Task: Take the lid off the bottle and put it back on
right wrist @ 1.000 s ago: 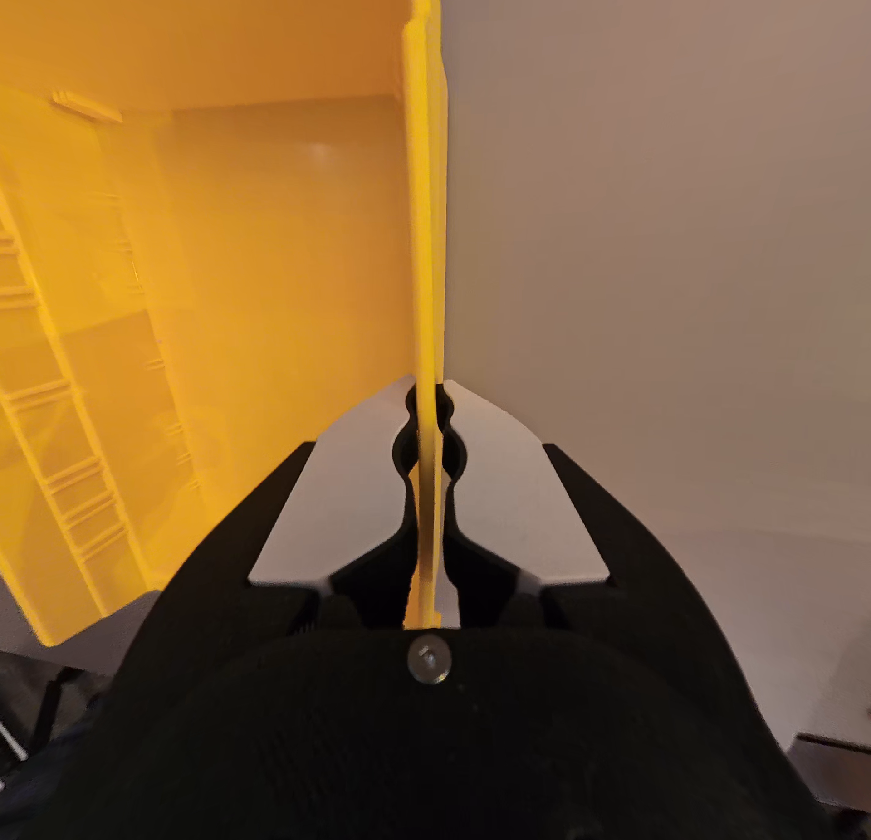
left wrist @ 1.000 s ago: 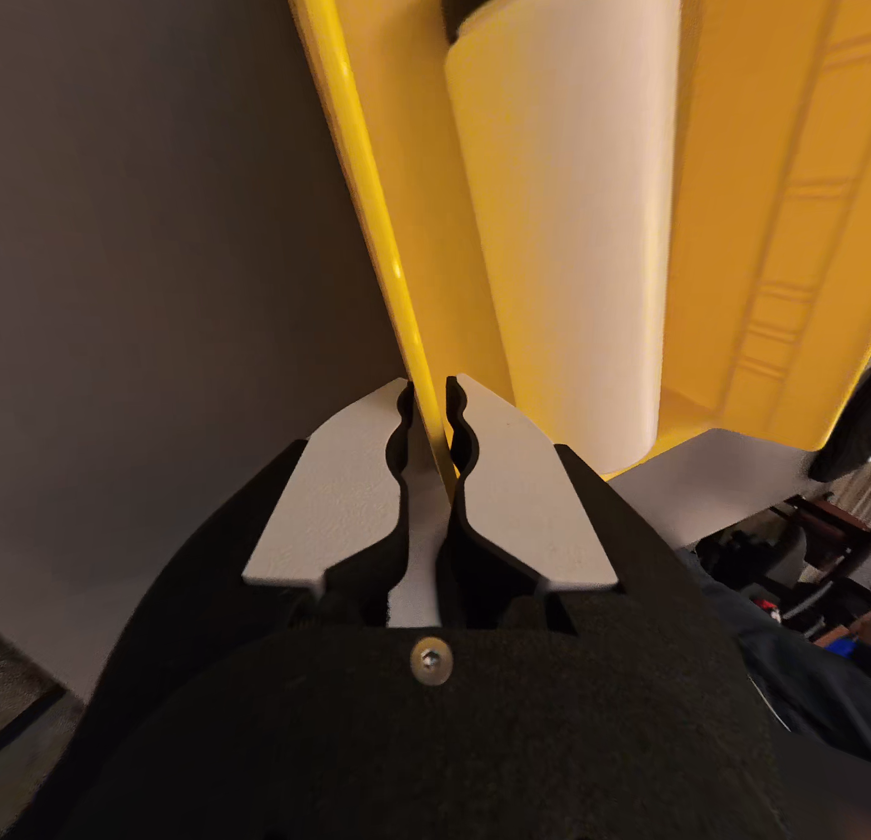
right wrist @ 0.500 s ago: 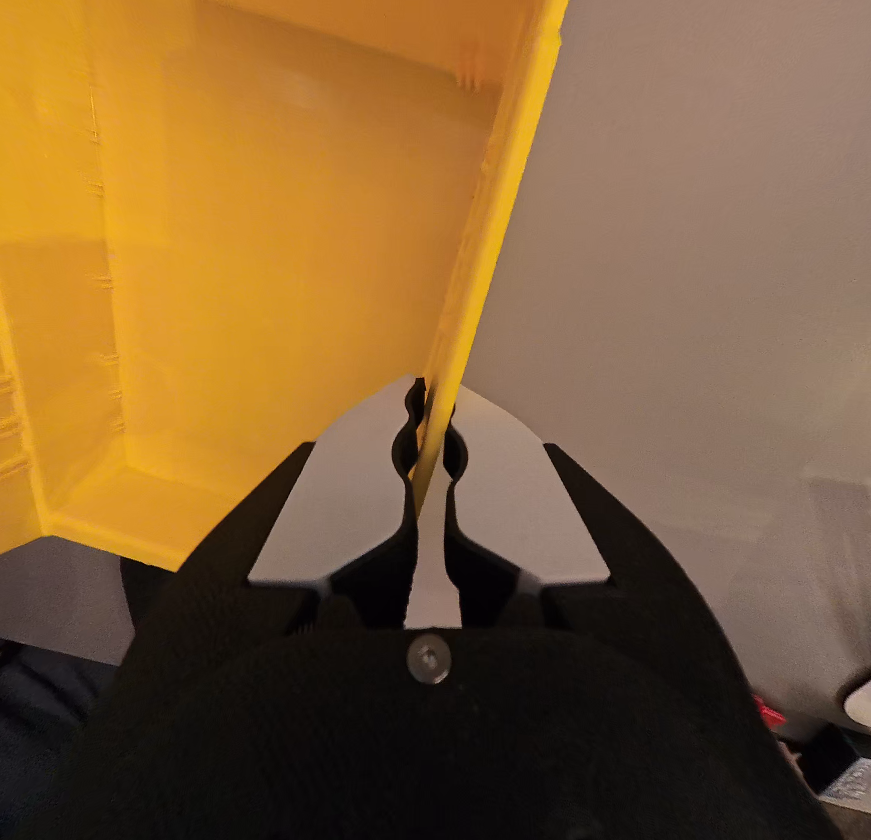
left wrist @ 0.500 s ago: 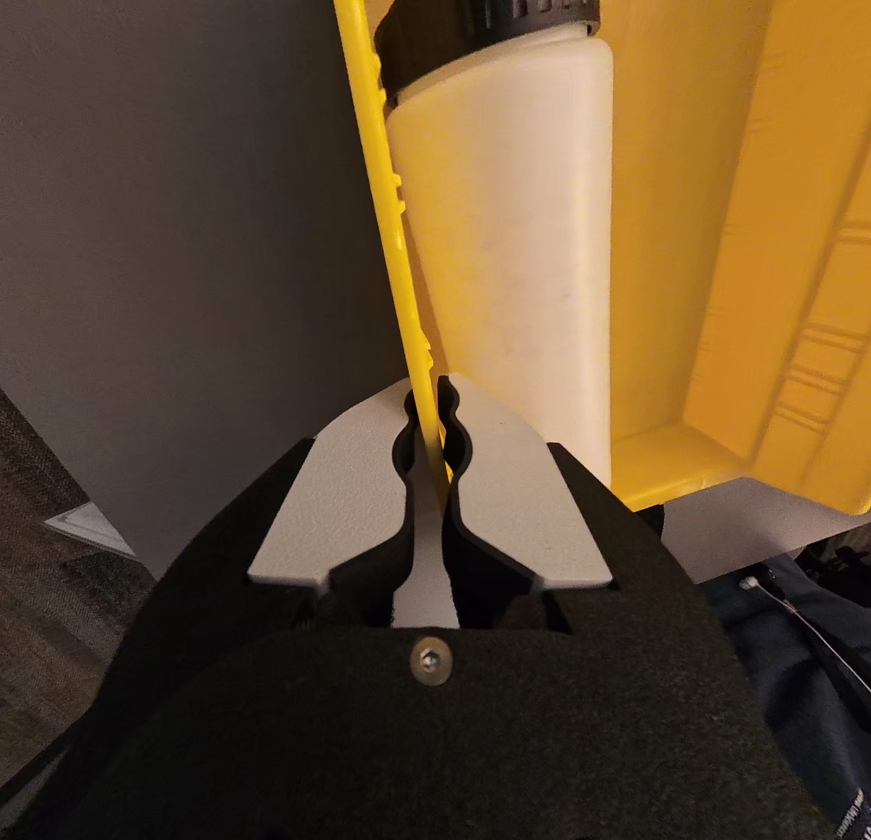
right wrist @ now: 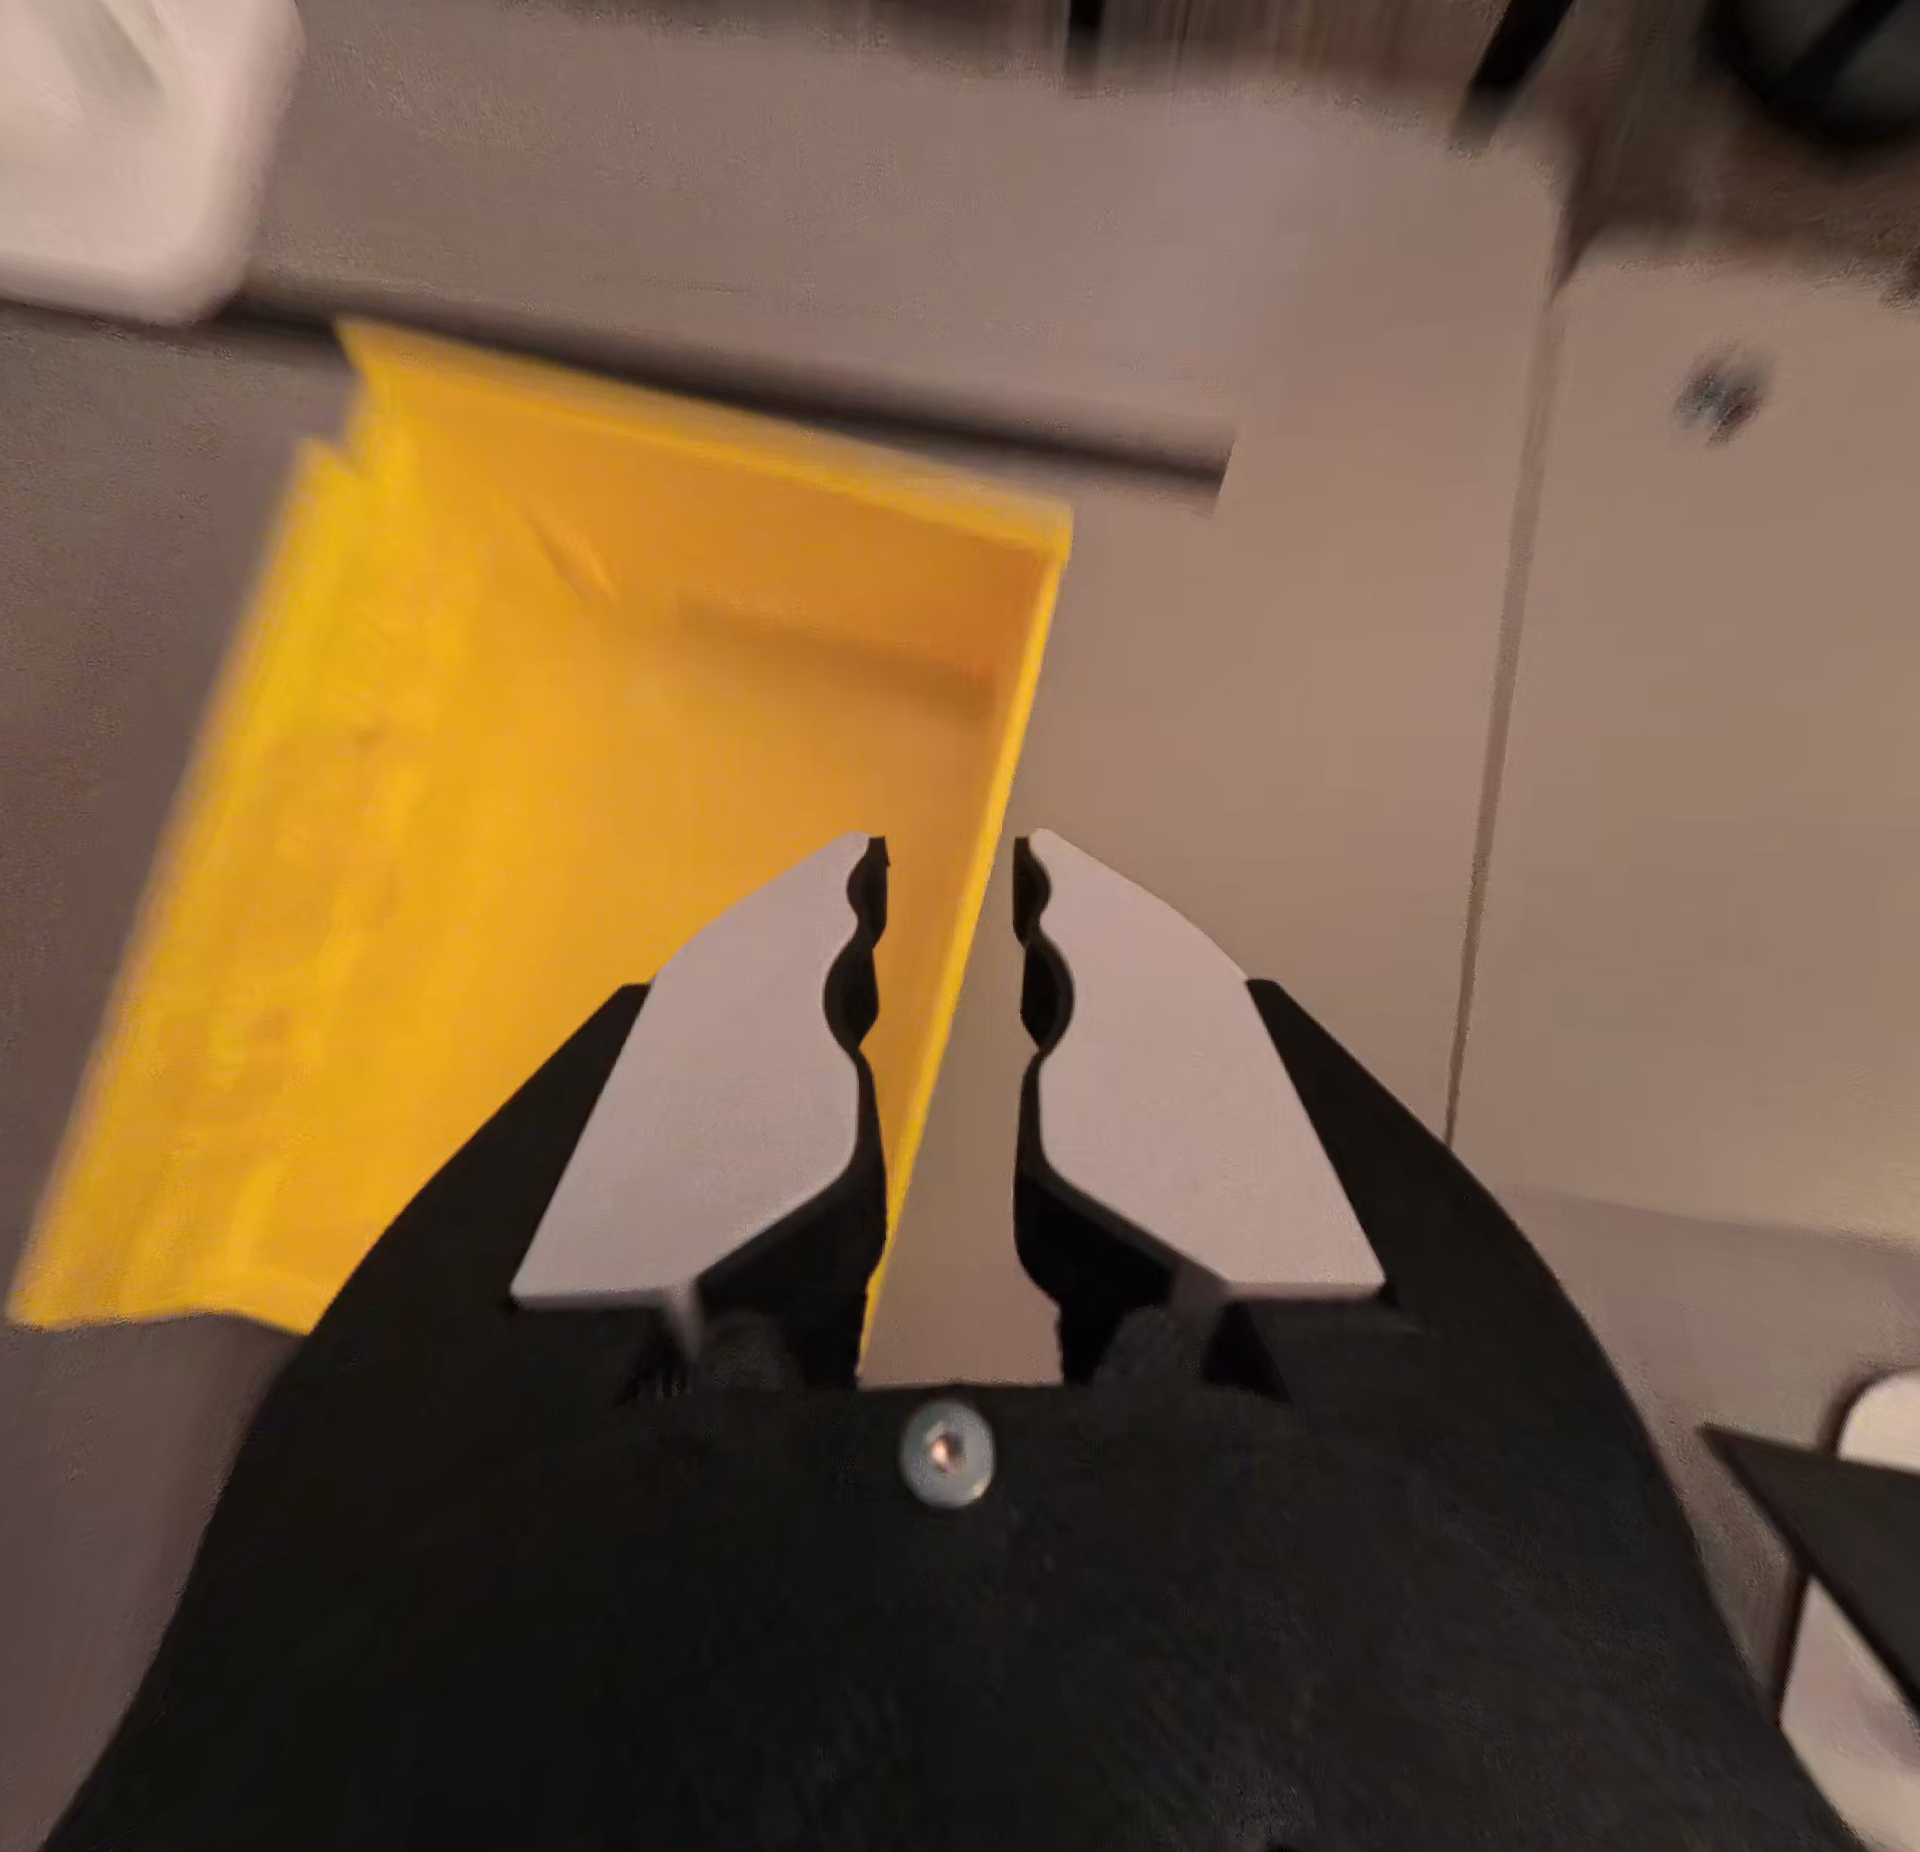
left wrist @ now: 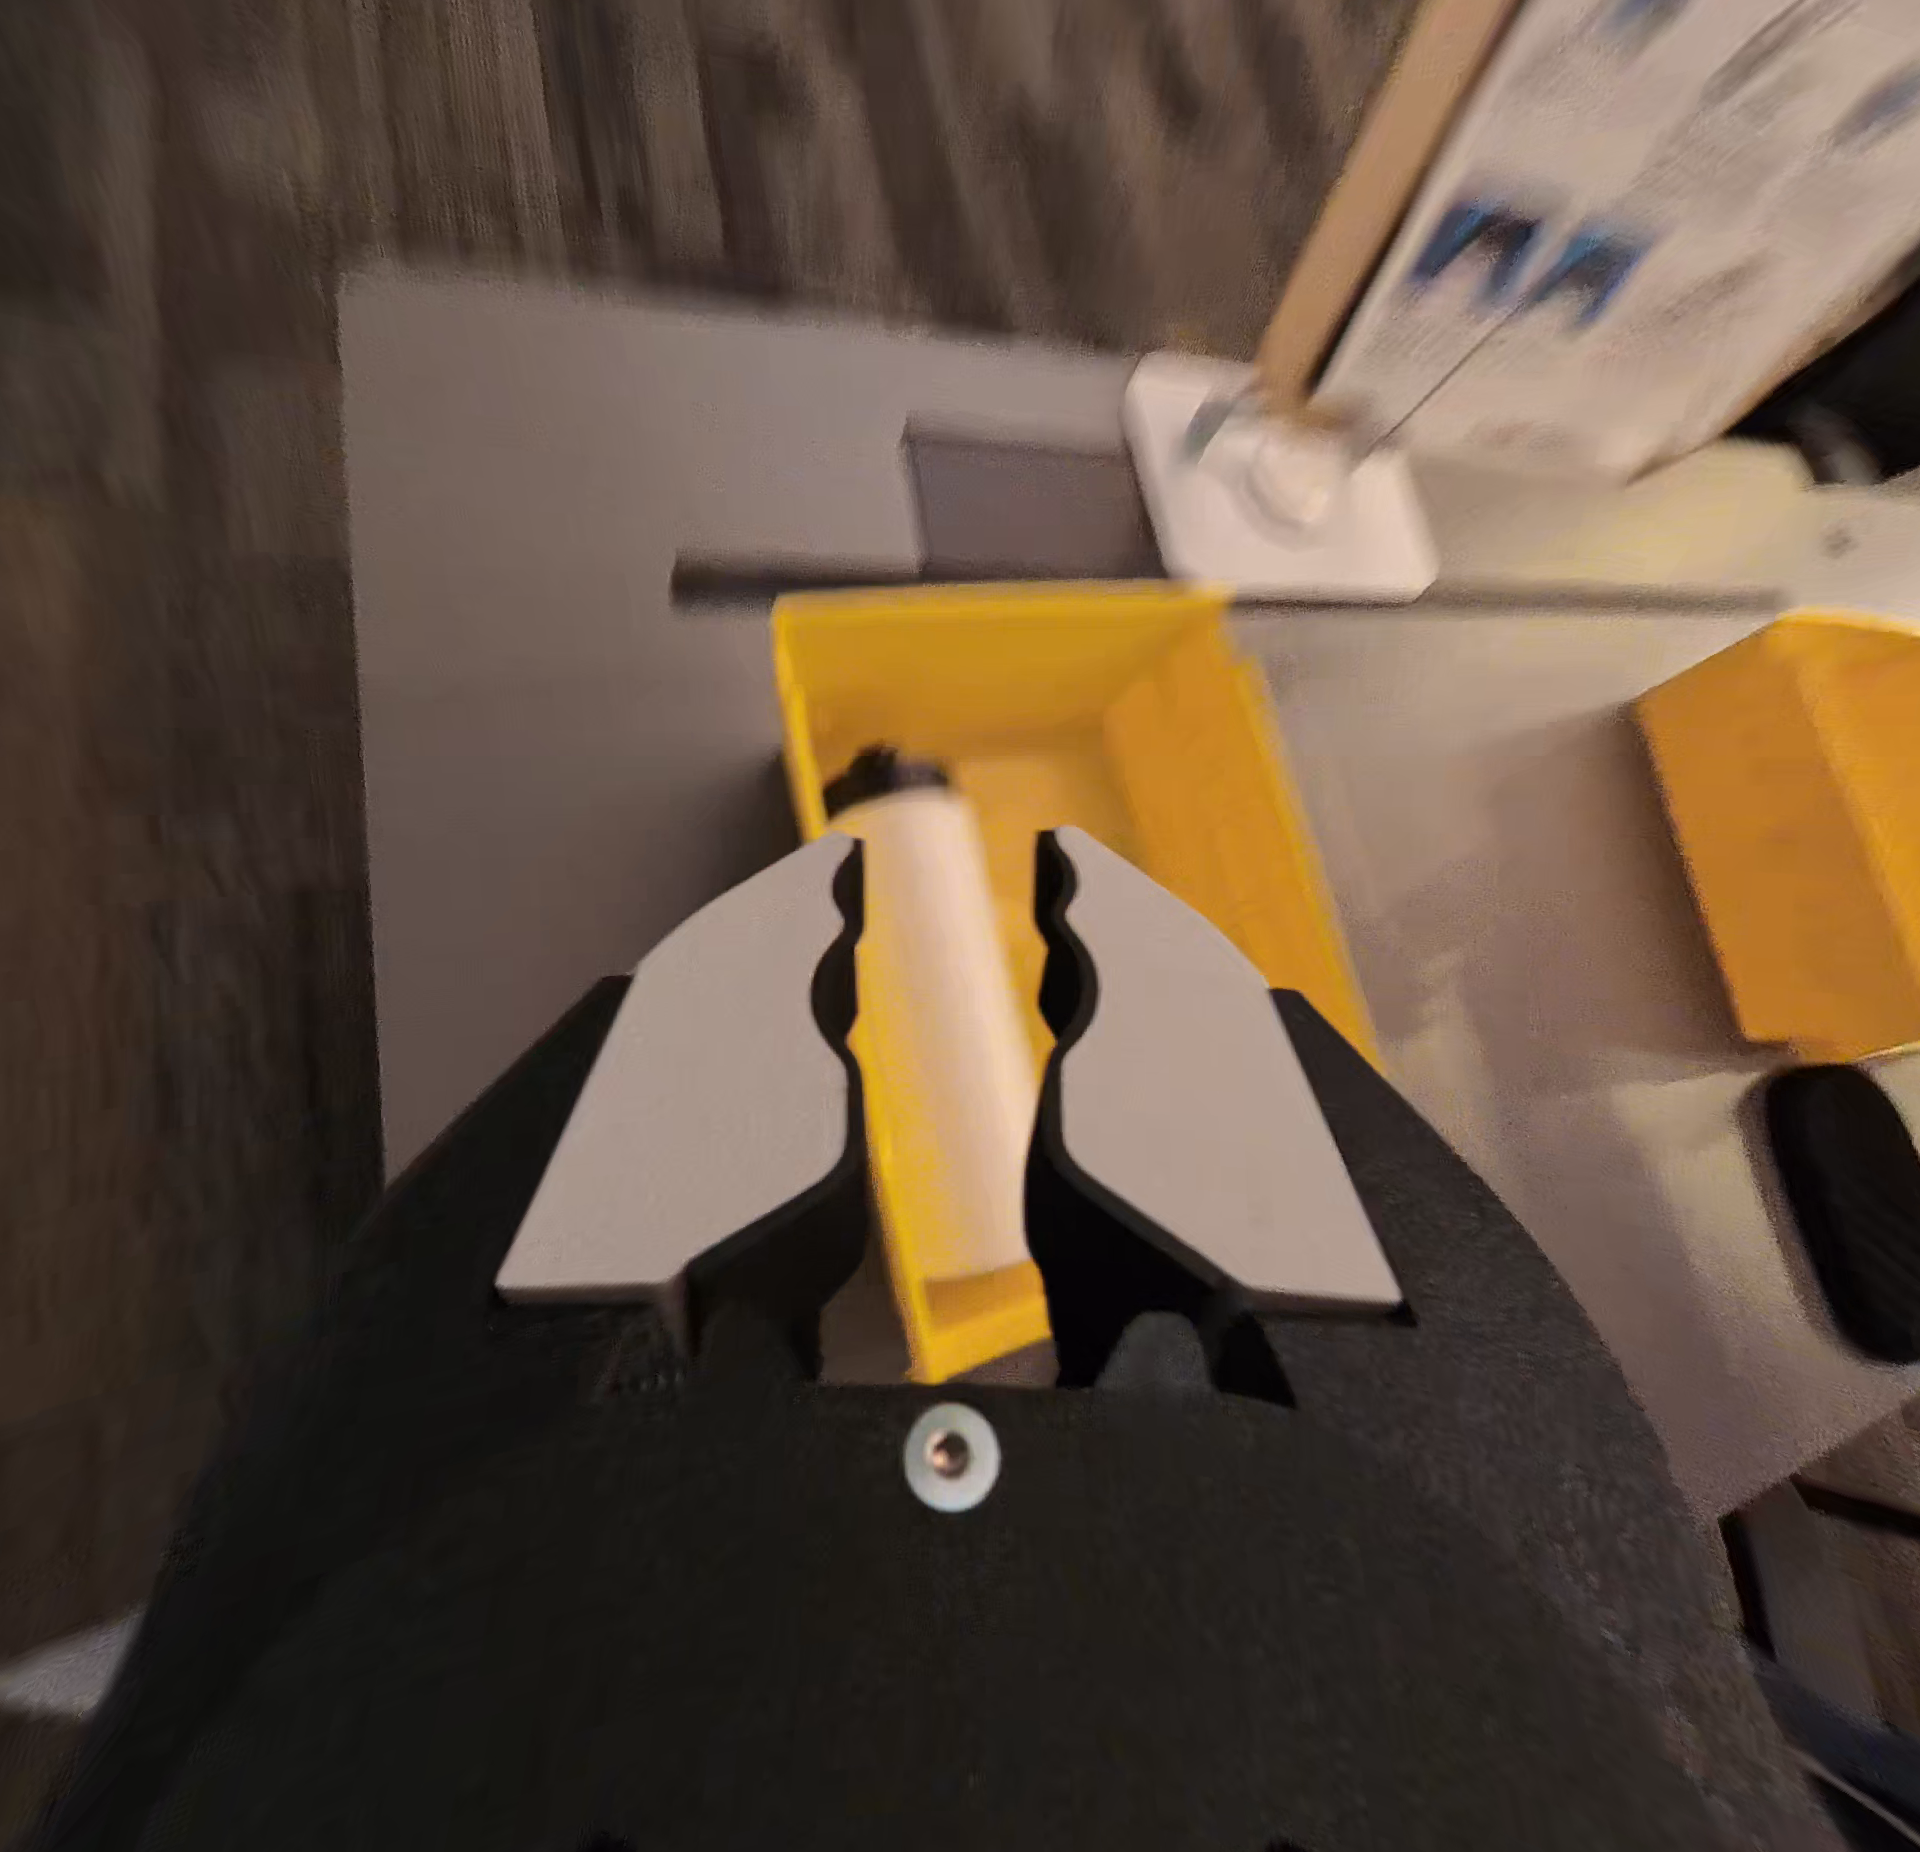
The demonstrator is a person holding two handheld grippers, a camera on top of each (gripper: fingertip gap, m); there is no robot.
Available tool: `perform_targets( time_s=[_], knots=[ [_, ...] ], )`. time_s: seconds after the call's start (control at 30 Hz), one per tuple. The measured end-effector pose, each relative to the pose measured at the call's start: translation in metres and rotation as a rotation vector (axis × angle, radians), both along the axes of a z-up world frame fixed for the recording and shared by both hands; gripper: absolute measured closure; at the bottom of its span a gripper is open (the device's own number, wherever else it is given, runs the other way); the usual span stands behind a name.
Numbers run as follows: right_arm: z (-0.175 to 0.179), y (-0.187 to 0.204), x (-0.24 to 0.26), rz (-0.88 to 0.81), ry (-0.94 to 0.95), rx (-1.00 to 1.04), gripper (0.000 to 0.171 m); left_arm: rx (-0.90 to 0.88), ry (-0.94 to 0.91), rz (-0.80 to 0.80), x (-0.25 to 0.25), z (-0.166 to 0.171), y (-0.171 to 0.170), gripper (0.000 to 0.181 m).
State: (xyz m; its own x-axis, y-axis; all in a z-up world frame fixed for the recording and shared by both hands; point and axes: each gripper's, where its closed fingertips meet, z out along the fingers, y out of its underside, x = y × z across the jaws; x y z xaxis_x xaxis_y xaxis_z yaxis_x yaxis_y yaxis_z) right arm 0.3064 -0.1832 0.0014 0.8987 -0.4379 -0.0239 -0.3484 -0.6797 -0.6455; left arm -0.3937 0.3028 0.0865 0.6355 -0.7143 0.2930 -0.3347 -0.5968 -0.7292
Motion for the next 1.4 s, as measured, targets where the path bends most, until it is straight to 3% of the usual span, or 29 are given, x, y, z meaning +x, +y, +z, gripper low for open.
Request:
perform_targets(
  time_s=[0.07, 0.17, 0.23, 0.33, 0.43, 0.5, 0.63, 0.73, 0.83, 1.03, 1.23, 1.4],
  knots=[
    [0.096, 0.017, -0.014, 0.008, -0.133, 0.255, 0.142, 0.133, -0.075, -0.019, 0.018, 0.077, -0.022, 0.122],
    [0.213, 0.042, -0.07, 0.082, -0.233, 0.549, 0.116, 0.216, -0.169, -0.119, 0.068, 0.156, -0.079, 0.105],
    [0.256, 0.059, -0.112, 0.14, -0.267, 0.625, 0.103, 0.211, -0.199, -0.2, 0.109, 0.18, -0.121, 0.089],
    [0.273, 0.09, -0.166, 0.195, -0.318, 0.627, 0.085, 0.303, -0.135, -0.217, 0.164, 0.176, -0.158, 0.065],
    [0.249, 0.123, -0.211, 0.223, -0.358, 0.58, 0.072, 0.393, -0.04, -0.208, 0.217, 0.133, -0.185, 0.05],
    [0.215, 0.143, -0.234, 0.217, -0.375, 0.541, 0.062, 0.316, -0.031, -0.245, 0.251, 0.083, -0.212, 0.046],
    [0.106, 0.171, -0.269, 0.191, -0.296, 0.375, 0.048, 0.113, 0.002, -0.251, 0.297, -0.034, -0.243, 0.042],
    [0.022, 0.182, -0.282, 0.147, -0.194, 0.278, 0.041, 0.042, 0.102, -0.155, 0.301, -0.123, -0.234, 0.039],
    [-0.052, 0.186, -0.294, 0.117, -0.089, 0.199, 0.037, 0.022, 0.129, -0.052, 0.296, -0.182, -0.223, 0.038],
    [-0.138, 0.185, -0.291, 0.02, -0.03, 0.073, 0.033, 0.127, 0.216, 0.11, 0.271, -0.229, -0.196, 0.037],
    [-0.156, 0.2, -0.293, -0.072, -0.038, 0.114, 0.033, 0.152, 0.333, 0.149, 0.262, -0.259, -0.188, 0.037],
    [-0.174, 0.204, -0.295, -0.133, -0.009, 0.08, 0.035, 0.113, 0.316, 0.152, 0.263, -0.264, -0.188, 0.036]
  ],
)
